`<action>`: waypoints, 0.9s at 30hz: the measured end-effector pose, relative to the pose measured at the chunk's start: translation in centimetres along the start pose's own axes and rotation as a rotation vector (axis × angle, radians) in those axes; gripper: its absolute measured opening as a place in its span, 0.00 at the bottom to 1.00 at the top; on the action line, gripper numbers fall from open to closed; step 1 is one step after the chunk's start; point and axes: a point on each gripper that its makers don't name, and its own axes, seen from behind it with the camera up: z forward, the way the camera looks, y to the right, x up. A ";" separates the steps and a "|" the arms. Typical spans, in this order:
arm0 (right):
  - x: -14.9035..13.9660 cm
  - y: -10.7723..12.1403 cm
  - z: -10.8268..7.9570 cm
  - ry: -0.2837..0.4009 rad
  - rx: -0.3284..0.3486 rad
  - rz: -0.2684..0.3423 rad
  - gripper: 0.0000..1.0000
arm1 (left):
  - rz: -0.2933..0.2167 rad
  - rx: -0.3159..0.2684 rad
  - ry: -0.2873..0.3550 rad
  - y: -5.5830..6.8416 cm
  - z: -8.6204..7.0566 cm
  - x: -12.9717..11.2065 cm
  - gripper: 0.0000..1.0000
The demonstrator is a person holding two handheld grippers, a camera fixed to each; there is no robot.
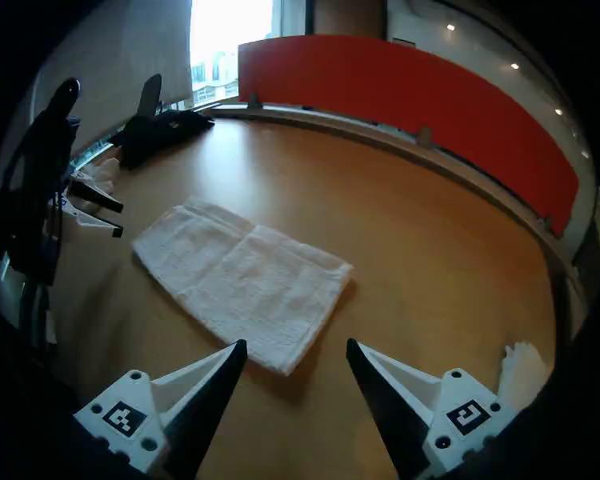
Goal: Fold towel
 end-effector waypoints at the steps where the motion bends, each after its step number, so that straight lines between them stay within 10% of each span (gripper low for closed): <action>1: -0.1 -0.1 0.1 -0.003 0.005 -0.007 0.96 | -0.003 0.007 0.001 -0.2 -0.2 -0.1 1.00; 27: -1.4 -1.1 1.3 -0.080 0.096 -0.146 0.93 | -0.101 0.095 -0.001 -2.6 -4.9 -4.4 1.00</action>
